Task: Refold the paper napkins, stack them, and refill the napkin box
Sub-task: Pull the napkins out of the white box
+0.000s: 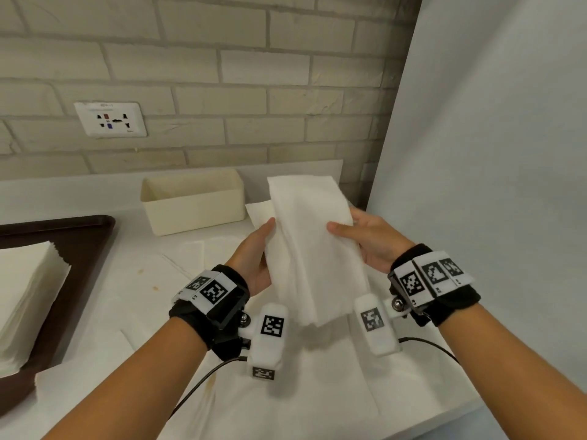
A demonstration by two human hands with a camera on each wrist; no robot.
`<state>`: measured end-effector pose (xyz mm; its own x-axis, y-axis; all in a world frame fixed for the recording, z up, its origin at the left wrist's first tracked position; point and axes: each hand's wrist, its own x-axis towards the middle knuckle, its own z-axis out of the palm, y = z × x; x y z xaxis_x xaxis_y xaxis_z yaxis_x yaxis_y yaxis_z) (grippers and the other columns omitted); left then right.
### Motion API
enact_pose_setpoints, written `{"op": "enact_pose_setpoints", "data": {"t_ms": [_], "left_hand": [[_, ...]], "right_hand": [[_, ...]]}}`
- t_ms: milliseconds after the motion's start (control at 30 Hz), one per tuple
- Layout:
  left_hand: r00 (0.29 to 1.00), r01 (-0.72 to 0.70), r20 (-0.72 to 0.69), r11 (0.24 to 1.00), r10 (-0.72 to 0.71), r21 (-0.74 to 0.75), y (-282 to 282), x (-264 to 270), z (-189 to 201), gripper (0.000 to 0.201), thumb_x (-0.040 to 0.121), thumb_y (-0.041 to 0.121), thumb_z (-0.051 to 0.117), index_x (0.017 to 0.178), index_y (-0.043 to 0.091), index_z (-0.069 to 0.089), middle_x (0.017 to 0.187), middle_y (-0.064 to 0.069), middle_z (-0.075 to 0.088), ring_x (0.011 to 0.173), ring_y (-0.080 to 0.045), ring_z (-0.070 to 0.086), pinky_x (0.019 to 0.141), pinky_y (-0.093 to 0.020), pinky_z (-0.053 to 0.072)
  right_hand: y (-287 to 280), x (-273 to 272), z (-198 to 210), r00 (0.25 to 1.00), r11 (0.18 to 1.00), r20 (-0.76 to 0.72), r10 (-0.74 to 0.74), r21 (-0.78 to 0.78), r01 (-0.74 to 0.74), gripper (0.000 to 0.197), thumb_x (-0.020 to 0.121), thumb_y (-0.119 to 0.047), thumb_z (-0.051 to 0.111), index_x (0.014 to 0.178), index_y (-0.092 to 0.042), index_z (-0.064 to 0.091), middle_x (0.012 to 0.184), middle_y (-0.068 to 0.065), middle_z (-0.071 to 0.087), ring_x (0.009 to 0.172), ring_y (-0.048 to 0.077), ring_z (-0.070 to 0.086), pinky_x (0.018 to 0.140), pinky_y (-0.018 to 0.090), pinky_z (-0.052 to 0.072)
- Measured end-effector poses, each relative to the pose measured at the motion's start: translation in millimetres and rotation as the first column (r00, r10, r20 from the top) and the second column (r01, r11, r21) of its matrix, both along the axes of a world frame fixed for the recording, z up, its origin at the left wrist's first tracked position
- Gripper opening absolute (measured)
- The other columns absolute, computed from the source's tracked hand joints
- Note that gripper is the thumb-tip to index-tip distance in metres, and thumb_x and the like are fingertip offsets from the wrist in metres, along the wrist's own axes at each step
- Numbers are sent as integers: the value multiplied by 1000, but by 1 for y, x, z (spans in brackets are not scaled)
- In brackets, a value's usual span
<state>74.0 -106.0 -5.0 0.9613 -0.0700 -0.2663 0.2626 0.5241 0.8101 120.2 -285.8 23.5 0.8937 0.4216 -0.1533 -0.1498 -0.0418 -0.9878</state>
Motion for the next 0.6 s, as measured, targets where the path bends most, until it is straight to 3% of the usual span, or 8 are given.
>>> {"op": "enact_pose_setpoints", "data": {"t_ms": [100,200,267,400,500,600], "left_hand": [[1000,7,19,1000,-7,-30,0,-1,1,43,100,38,33,122,10,57,109,-9,70,100,-22,65,82,-35,50],[1000,-6,17,1000,6,-8,5,-1,-2,42,100,37,33,122,11,57,104,-8,71,95,-21,66,78,-34,51],[1000,11,21,999,-12,39,9,0,-5,40,99,36,37,122,11,58,106,-7,72,93,-19,70,75,-32,55],[995,65,62,991,-72,117,7,-3,-4,32,98,30,39,113,12,62,101,-4,73,87,-16,72,69,-26,59],[995,42,79,973,-61,226,4,-5,-2,26,98,27,43,108,13,63,94,0,74,83,-13,70,63,-24,57],[996,23,73,938,-51,345,5,-4,1,33,97,32,45,119,12,60,109,-4,69,96,-19,66,76,-30,55]], "right_hand": [[5,1,-17,999,992,-49,-10,-125,3,40,88,-12,59,127,-8,53,123,11,62,109,26,60,91,37,51],[6,3,-20,998,996,-61,-17,-92,12,38,89,-12,58,126,-8,52,122,10,61,107,25,60,92,36,49],[9,3,-17,999,995,-26,-24,-96,21,36,89,-15,58,124,-11,54,120,8,63,105,23,61,92,35,49],[19,2,-18,992,956,119,-45,-284,77,35,87,-26,61,119,-13,57,121,6,62,112,23,58,100,40,46],[24,2,-24,987,968,101,-128,-203,146,16,83,-18,67,97,-14,59,114,9,64,111,28,59,101,44,46],[26,2,-25,967,970,103,-233,-45,239,20,79,-5,69,87,-17,55,103,7,66,100,27,63,95,41,50]]}}
